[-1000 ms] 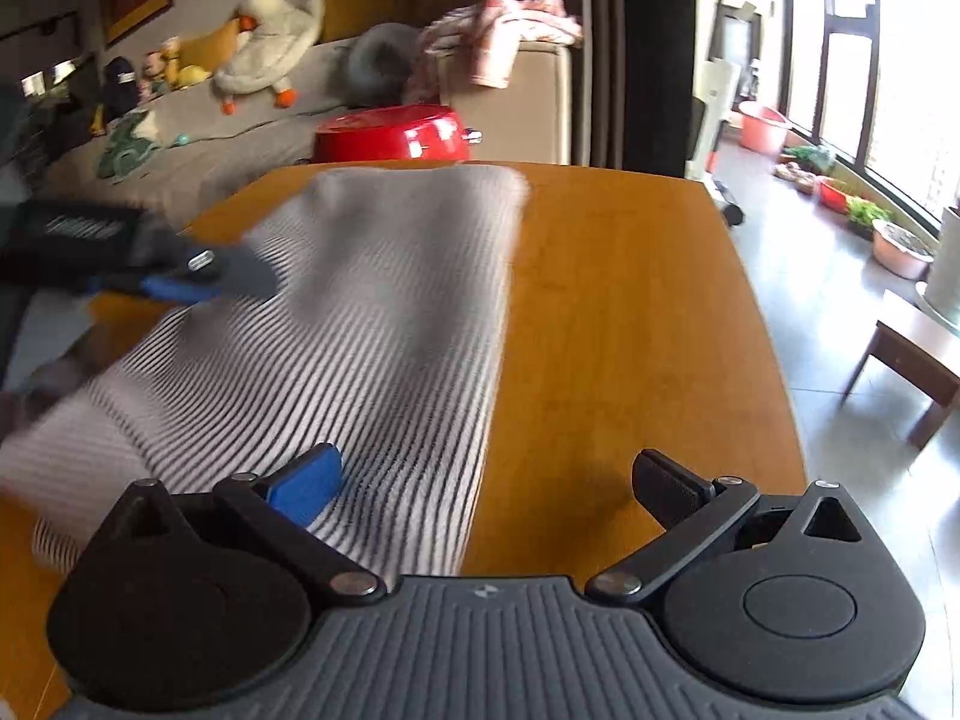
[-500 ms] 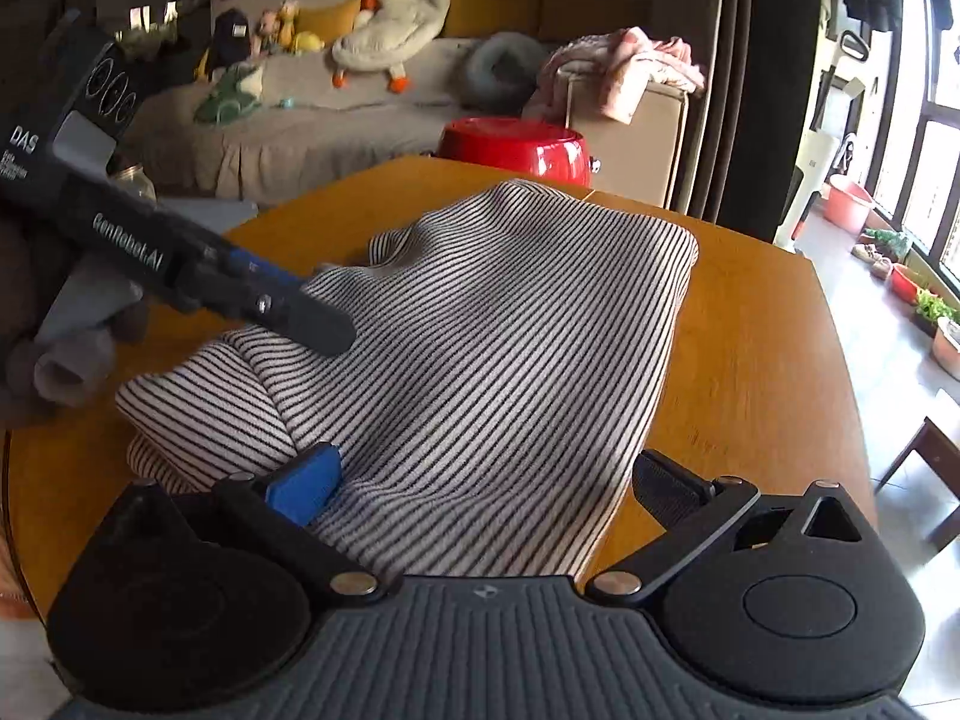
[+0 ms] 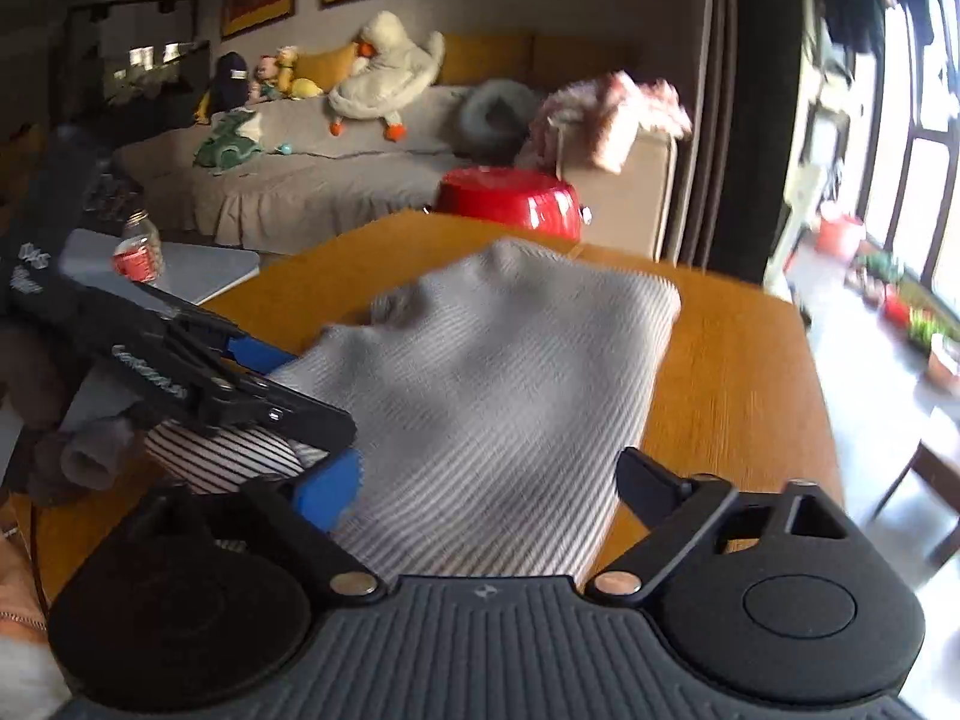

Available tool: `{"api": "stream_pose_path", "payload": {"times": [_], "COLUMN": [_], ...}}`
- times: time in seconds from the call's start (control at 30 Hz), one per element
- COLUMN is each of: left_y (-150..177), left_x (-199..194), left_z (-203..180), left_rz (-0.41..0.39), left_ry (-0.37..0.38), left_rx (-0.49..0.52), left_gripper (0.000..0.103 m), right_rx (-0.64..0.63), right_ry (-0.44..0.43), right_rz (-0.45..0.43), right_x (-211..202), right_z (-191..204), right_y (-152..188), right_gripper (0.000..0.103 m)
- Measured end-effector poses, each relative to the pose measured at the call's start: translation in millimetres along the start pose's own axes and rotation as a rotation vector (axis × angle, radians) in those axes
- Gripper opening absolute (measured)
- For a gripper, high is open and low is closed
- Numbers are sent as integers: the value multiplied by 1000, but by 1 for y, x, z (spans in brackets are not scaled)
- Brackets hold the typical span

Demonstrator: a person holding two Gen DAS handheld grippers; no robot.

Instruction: Fold clothes

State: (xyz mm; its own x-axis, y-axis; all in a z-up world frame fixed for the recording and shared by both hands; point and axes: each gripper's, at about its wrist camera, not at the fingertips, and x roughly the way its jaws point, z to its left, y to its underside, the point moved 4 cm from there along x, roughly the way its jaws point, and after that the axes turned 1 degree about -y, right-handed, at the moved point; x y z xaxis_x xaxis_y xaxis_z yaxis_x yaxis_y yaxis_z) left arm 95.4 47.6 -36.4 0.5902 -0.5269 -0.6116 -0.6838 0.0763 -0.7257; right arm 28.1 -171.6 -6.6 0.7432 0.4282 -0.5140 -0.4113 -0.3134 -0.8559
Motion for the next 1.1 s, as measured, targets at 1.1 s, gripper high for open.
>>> {"api": "stream_pose_path", "payload": {"times": [1.1], "left_y": [-6], "left_x": [-62], "left_z": [13], "left_rz": [-70], "left_ry": [-107], "left_rx": [62], "left_gripper": [102], "right_rx": [17], "right_ry": [-262], "right_rz": [162], "right_x": [15], "right_z": [31], "right_y": [6], "right_gripper": [47]}}
